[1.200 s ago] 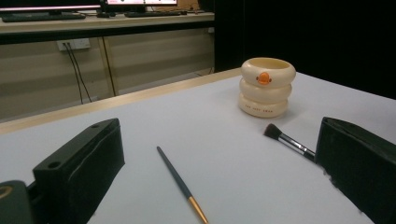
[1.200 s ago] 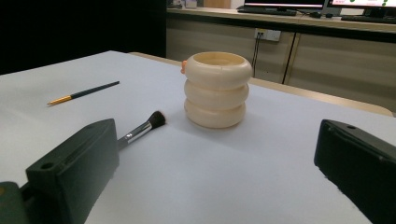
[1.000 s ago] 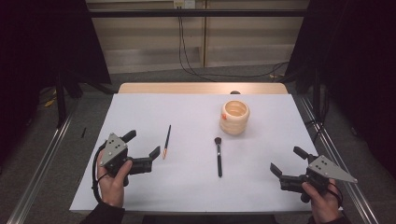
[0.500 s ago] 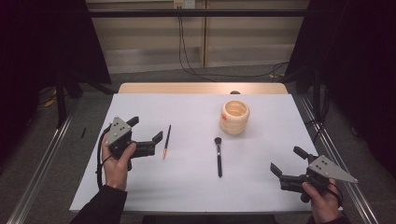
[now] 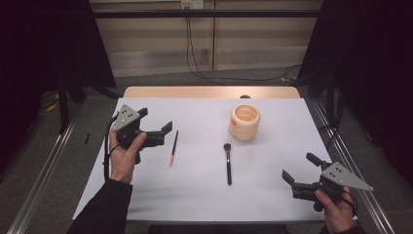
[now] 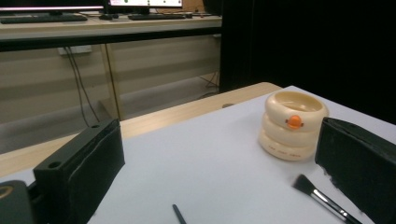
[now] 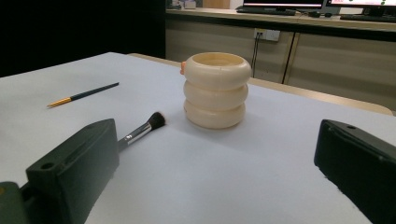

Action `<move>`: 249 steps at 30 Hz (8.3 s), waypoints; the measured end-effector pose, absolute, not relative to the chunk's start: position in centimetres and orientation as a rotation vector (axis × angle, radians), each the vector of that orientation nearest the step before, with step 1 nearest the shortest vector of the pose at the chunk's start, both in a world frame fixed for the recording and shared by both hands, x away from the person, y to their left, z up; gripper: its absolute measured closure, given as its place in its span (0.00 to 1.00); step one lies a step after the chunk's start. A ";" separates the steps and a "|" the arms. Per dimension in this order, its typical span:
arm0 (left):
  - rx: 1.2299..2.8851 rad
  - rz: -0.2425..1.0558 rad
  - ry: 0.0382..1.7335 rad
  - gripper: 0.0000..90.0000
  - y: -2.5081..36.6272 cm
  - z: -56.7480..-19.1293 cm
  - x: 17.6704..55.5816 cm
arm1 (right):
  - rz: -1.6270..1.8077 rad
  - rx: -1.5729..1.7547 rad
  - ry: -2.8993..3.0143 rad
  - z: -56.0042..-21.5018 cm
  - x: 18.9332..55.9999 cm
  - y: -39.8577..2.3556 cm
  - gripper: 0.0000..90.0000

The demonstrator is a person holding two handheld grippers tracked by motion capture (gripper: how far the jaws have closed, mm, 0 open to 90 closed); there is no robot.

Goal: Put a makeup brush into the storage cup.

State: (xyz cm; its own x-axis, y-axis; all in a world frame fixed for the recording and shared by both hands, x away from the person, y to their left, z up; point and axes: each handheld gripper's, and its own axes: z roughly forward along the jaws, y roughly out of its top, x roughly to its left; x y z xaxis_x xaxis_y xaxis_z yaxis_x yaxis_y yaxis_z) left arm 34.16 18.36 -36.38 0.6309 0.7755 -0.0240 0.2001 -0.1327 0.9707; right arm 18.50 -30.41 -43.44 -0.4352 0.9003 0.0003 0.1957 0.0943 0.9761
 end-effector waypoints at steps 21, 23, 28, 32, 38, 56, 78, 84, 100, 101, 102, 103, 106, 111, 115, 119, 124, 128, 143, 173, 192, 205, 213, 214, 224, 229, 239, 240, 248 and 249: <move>1.783 0.578 0.942 0.04 17.0 -37.0 37.5 | 1.390 1.086 1.725 -43.4 18.5 -30.4 0.00; 1.803 0.572 0.956 0.05 17.0 -37.0 37.6 | 1.386 1.086 1.725 -43.4 18.5 -30.4 0.00; 1.915 0.456 1.050 0.06 16.7 -36.6 38.6 | 1.390 1.082 1.733 -43.5 18.5 -30.4 0.00; 1.978 0.373 1.082 0.07 16.3 -36.7 39.1 | 1.390 1.085 1.731 -43.5 18.5 -30.4 0.00; 2.014 0.304 1.152 0.10 15.9 -37.1 39.4 | 1.391 1.076 1.733 -43.4 18.5 -30.4 0.00; 2.186 0.053 1.540 0.17 15.5 -39.9 41.3 | 1.385 1.069 1.744 -43.5 18.5 -30.3 0.00; 2.315 -0.042 1.701 0.40 13.9 -42.2 41.7 | 1.388 1.067 1.759 -43.5 18.6 -30.3 0.00; 2.336 -0.026 1.687 0.52 13.3 -42.6 41.6 | 1.386 1.072 1.760 -43.5 18.5 -30.3 0.00; 2.385 -0.006 1.690 0.75 11.5 -44.2 41.5 | 1.372 1.059 1.777 -43.6 18.6 -30.0 0.00; 2.391 -0.025 1.688 0.75 11.4 -44.4 41.5 | 1.371 1.060 1.777 -43.6 18.6 -30.0 0.00; 2.392 -0.028 1.694 0.77 11.3 -44.4 41.5 | 1.370 1.062 1.779 -43.6 18.5 -30.0 0.00; 2.406 -0.017 1.688 0.78 11.3 -44.4 41.6 | 1.374 1.063 1.783 -43.6 18.5 -30.0 0.00; 2.430 0.025 1.684 0.86 11.3 -44.5 41.5 | 1.369 1.067 1.779 -43.6 18.6 -30.0 0.00; 2.485 0.063 1.667 0.87 10.7 -44.5 41.5 | 1.372 1.063 1.780 -43.6 18.6 -30.0 0.00; 2.490 0.041 1.657 0.89 10.8 -44.6 41.6 | 1.377 1.059 1.785 -43.6 18.5 -30.0 0.00; 2.494 0.051 1.652 0.90 10.8 -44.7 41.6 | 1.374 1.060 1.787 -43.6 18.5 -30.1 0.00; 2.476 0.022 1.661 0.93 11.2 -44.7 41.8 | 1.370 1.067 1.780 -43.6 18.5 -30.0 0.00; 2.483 0.022 1.638 0.93 11.2 -44.7 41.7 | 1.370 1.068 1.782 -43.7 18.5 -30.0 0.00; 2.407 -0.012 1.604 0.93 12.5 -44.6 41.4 | 1.371 1.069 1.782 -43.7 18.5 -30.0 0.00; 1.994 0.198 1.316 0.93 15.9 -41.3 39.5 | 1.377 1.064 1.785 -43.7 18.6 -30.0 0.00; 1.785 0.348 1.122 0.93 17.2 -38.9 37.3 | 1.380 1.060 1.790 -43.7 18.6 -29.9 0.00; 1.647 0.423 0.967 0.93 17.8 -37.1 34.3 | 1.379 1.074 1.778 -43.6 18.5 -29.9 0.00; 1.615 0.417 0.909 0.93 18.6 -36.5 33.0 | 1.392 1.073 1.784 -43.6 18.6 -29.9 0.00; 1.612 0.428 0.902 0.93 18.6 -36.4 32.9 | 1.394 1.075 1.784 -43.6 18.5 -29.9 0.00; 1.625 0.441 0.875 0.93 18.3 -36.2 31.9 | 1.393 1.072 1.779 -43.6 18.5 -29.9 0.00; 1.629 0.407 0.874 0.93 17.6 -35.9 31.2 | 1.387 1.074 1.779 -43.6 18.6 -29.9 0.00; 1.654 0.343 0.788 0.93 16.5 -36.0 29.8 | 1.387 1.075 1.780 -43.6 18.6 -29.9 0.00; 1.661 0.352 0.779 0.93 16.2 -36.0 29.6 | 1.388 1.076 1.776 -43.6 18.6 -29.9 0.00; 1.665 0.319 0.710 0.93 14.7 -35.5 28.7 | 1.395 1.077 1.778 -43.6 18.5 -29.9 0.00; 1.664 0.314 0.709 0.93 14.6 -35.5 28.6 | 1.393 1.079 1.780 -43.6 18.5 -29.9 0.00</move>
